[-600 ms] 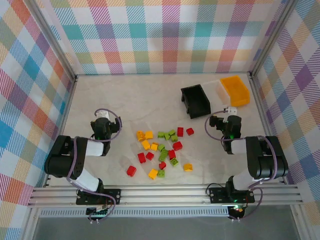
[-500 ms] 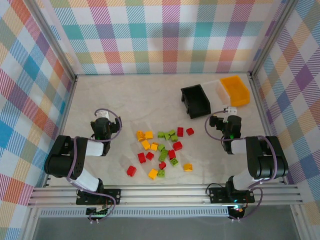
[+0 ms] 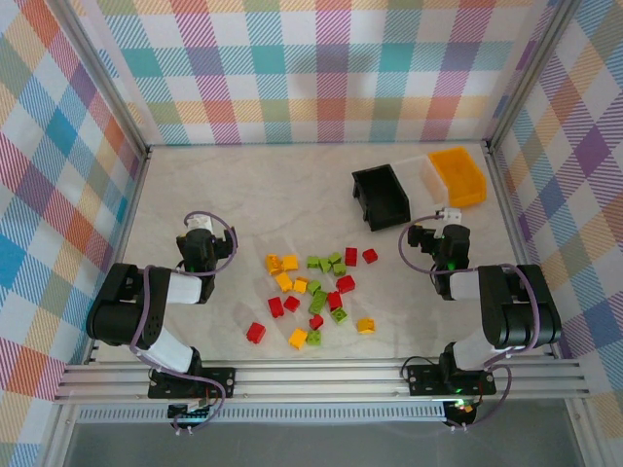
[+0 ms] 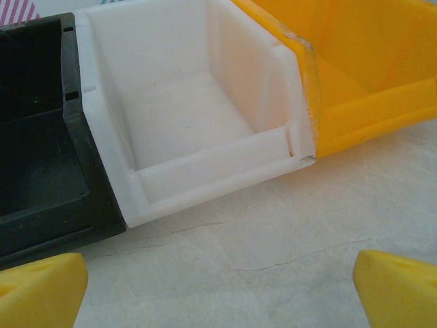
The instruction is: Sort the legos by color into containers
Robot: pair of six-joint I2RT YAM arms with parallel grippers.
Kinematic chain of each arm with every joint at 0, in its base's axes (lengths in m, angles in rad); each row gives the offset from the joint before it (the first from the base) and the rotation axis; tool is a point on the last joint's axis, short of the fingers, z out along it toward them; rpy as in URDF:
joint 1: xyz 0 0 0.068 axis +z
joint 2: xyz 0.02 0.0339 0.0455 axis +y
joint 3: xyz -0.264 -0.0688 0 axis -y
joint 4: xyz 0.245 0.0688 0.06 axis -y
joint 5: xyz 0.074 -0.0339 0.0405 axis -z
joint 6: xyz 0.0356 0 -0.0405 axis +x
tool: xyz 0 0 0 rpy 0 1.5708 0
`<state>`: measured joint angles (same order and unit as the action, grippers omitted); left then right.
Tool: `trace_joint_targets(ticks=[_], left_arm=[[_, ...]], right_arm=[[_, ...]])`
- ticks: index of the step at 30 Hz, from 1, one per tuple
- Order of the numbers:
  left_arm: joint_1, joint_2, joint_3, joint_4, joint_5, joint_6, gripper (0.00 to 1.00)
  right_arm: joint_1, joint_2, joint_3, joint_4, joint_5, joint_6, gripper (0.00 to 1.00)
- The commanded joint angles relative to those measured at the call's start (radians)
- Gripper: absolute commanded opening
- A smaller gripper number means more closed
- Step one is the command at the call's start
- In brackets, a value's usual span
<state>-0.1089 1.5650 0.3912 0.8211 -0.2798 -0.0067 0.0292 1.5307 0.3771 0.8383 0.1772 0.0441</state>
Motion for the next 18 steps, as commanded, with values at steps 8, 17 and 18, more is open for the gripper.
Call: trace_joint_targets(ticks=[8,17,18], left_arm=[[0.009,-0.003,0.011,0.018,0.003,0.001,1.00],[0.002,-0.159,0.150,-0.339,-0.108,-0.036,1.00],[0.003,-0.190,0.148,-0.349,-0.124,-0.047,1.00]], right_arm=[[-0.002,0.001,0.008,0.040,-0.015,0.014,1.00],[0.005,-0.041,0.018,-0.011,-0.034,-0.006,1.00],[0.007,-0.049,0.032,-0.034,-0.021,-0.004,1.00]])
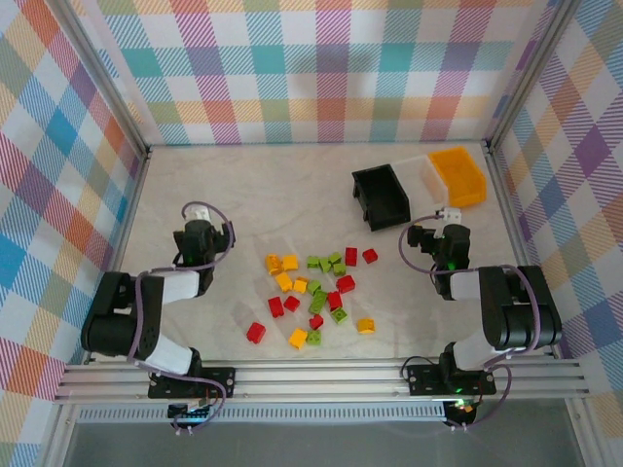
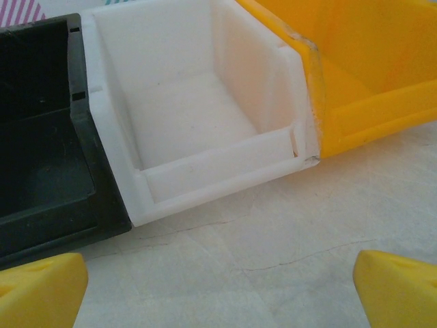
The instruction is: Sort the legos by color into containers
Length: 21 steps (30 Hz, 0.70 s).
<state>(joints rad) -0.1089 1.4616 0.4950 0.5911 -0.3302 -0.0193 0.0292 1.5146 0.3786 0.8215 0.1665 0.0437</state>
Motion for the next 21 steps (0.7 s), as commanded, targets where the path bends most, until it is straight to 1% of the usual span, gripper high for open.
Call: trace_joint_targets(ticks=[1,2,4,5,7,8,10,11,12,13,14,15,16,17,18,19,21], left_arm=[[0.002,-0.116,0.037,-0.110,-0.076,-0.042,1.00],[0.002,-0.153,0.034,-0.108,-0.063,-0.050,1.00],[0.002,-0.212,0.036,-0.108,-0.056,-0.092,1.00],[0.002,-0.245,0.041,-0.112,-0.063,-0.140,1.00],[0.002,-0.288,0.057,-0.128,-0.099,-0.255,1.00],[0.002,-0.309,0.080,-0.176,-0.135,-0.363,1.00],[0.005,-0.337,0.156,-0.367,-0.196,-0.584,1.00],[0.012,-0.348,0.215,-0.545,-0.187,-0.739,1.00],[0.017,-0.348,0.262,-0.665,-0.180,-0.823,1.00],[0.018,-0.347,0.284,-0.697,-0.155,-0.810,1.00],[0.017,-0.347,0.301,-0.706,-0.127,-0.769,1.00],[0.019,-0.350,0.307,-0.718,-0.103,-0.761,1.00],[0.020,-0.357,0.302,-0.719,-0.087,-0.769,1.00],[0.019,-0.371,0.293,-0.711,-0.051,-0.778,1.00],[0.020,-0.389,0.281,-0.693,0.009,-0.768,1.00],[0.018,-0.402,0.277,-0.687,0.054,-0.756,1.00],[0.014,-0.417,0.285,-0.720,0.146,-0.749,1.00]], right_arm=[[0.007,-0.052,0.062,-0.095,0.025,0.011,1.00],[0.003,-0.076,0.115,-0.194,0.051,0.031,1.00],[0.003,-0.090,0.214,-0.391,0.062,0.032,1.00],[0.006,-0.104,0.248,-0.444,0.066,0.034,1.00],[0.013,-0.153,0.286,-0.521,0.116,0.100,1.00],[0.022,-0.181,0.299,-0.552,0.159,0.141,1.00],[0.040,-0.221,0.314,-0.595,0.233,0.240,1.00],[0.041,-0.235,0.324,-0.636,0.253,0.362,1.00],[0.032,-0.249,0.346,-0.724,0.257,0.542,1.00],[0.024,-0.262,0.380,-0.859,0.229,0.694,1.00],[0.009,-0.261,0.387,-0.901,0.123,0.727,1.00],[0.004,-0.249,0.368,-0.820,0.007,0.653,1.00],[0.006,-0.241,0.351,-0.767,-0.055,0.629,0.95],[0.009,-0.233,0.337,-0.731,-0.095,0.629,0.92],[0.012,-0.226,0.333,-0.705,-0.125,0.611,0.91],[0.017,-0.219,0.346,-0.708,-0.145,0.587,0.92],[0.025,-0.176,0.431,-0.793,-0.201,0.497,0.95]])
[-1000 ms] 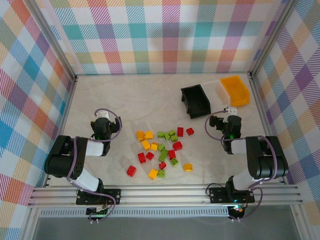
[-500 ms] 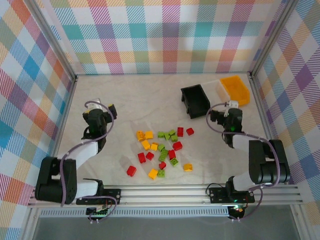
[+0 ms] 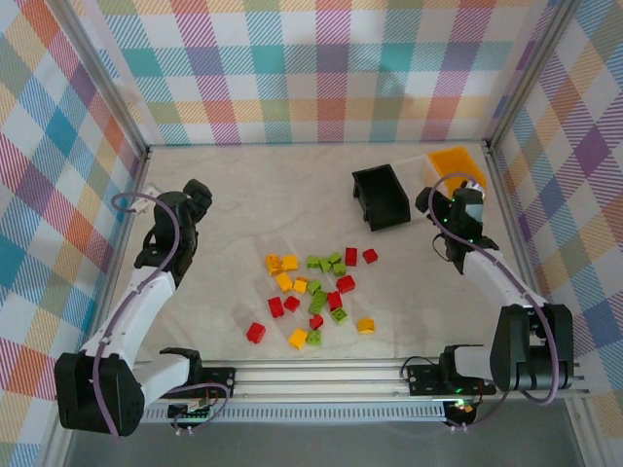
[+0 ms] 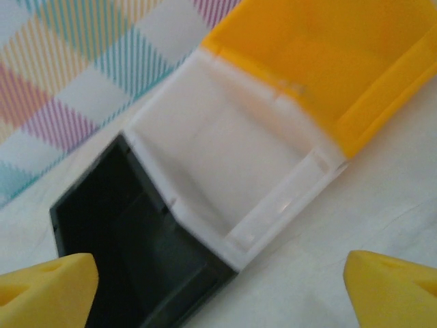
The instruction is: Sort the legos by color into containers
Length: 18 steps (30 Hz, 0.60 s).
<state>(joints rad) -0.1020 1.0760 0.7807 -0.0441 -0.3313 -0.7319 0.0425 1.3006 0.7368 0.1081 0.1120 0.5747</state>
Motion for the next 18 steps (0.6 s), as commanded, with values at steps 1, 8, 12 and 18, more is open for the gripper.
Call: trace_joint_targets(ticks=[1,8,12,18], left_arm=[[0.001,-0.031,0.005,-0.102,0.183,-0.034,1.00],[-0.126,-0.055,-0.025,-0.132,0.292,0.022,1.00],[-0.226,-0.056,-0.045,-0.161,0.289,0.050,1.00],[-0.290,-0.057,-0.061,-0.204,0.291,0.054,1.00]], right_arm=[[0.016,0.068,0.128,-0.132,-0.159,-0.066,0.96],[0.045,0.359,0.439,-0.326,-0.132,-0.243,0.91],[0.066,0.512,0.587,-0.399,-0.112,-0.313,0.85],[0.093,0.650,0.709,-0.459,-0.050,-0.354,0.75]])
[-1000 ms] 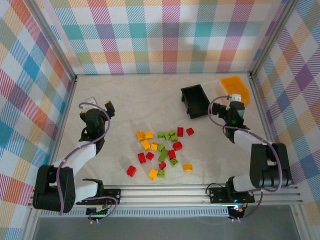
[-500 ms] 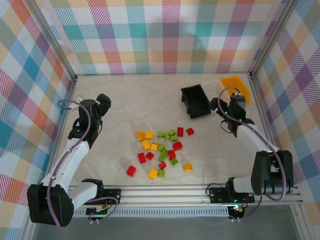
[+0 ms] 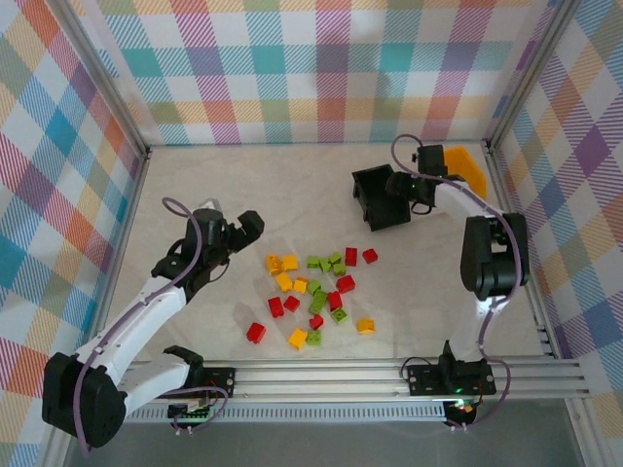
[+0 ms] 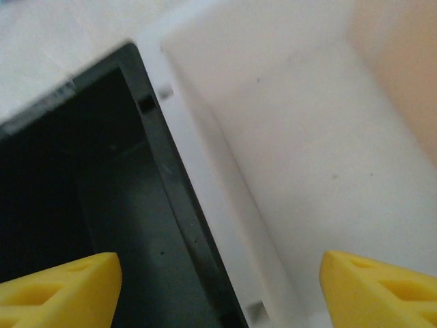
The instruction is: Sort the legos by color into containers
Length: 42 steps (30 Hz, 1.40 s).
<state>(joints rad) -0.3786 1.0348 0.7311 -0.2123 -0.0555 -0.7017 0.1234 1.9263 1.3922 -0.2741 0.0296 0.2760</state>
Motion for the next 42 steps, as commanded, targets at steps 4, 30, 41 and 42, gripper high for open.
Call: trace_joint_targets(ticks=[4,30,41,42], left_arm=[[-0.022,-0.037,-0.017,-0.042,0.006,0.025,1.00],[-0.040,-0.290,-0.090,-0.268,-0.053,-0.019,1.00],[-0.040,-0.356,-0.091,-0.321,-0.067,-0.004,1.00],[-0.040,-0.358,-0.091,-0.329,-0.070,-0.003,1.00]], right_arm=[[0.026,0.085,0.111,-0.118,0.033,-0.073,0.63],[0.539,0.254,0.411,-0.295,0.273,0.332,0.00],[0.650,0.418,0.674,-0.515,0.405,0.523,0.00],[0.649,0.421,0.672,-0.511,0.405,0.536,0.00]])
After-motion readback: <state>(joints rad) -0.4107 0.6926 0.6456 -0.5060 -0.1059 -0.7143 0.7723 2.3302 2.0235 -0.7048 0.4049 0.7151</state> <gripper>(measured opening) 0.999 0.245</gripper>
